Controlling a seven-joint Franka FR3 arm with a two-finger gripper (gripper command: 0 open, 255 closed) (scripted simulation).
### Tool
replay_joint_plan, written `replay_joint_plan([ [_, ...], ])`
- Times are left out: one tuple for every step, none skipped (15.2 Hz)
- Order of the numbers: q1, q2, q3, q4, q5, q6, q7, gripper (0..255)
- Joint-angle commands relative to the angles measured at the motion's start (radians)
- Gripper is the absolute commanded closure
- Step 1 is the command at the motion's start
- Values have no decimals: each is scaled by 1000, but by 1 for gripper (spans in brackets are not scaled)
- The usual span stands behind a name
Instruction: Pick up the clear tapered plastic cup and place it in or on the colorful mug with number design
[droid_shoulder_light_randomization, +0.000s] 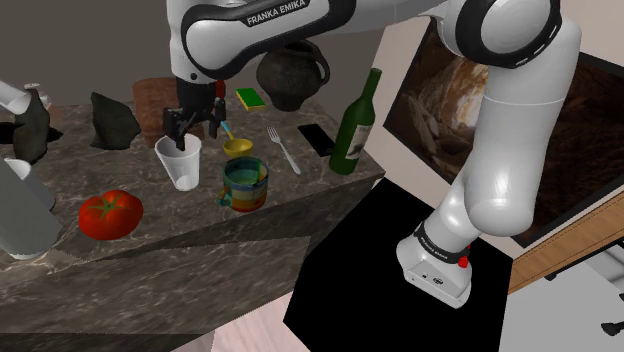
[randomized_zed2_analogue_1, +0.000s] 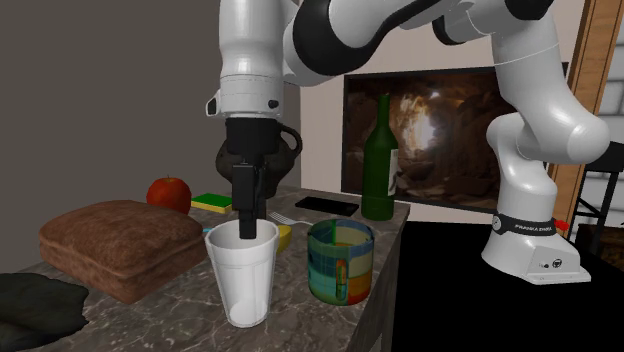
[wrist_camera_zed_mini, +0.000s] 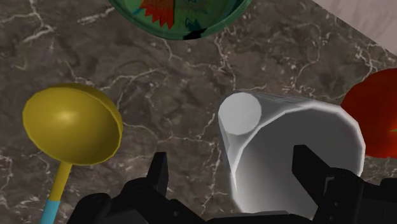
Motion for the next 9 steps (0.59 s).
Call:
replay_joint_plan([
  [4, 13, -1, -8, -4, 21, 3, 0],
  [5, 19, -1, -13, -5, 32, 4, 0],
  [6, 23, -2, -15, -6, 39, 5, 0],
  [6, 23, -2, -15, -6, 38, 5, 0],
  [6, 23, -2, -15, -6, 38, 5, 0],
  [6, 23, -2, -15, -6, 38, 5, 0],
  [6, 23, -2, -15, -6, 38, 5, 0],
  [6, 23, -2, -15, -6, 38, 5, 0],
  [6, 23, -2, -15, -6, 38, 5, 0],
])
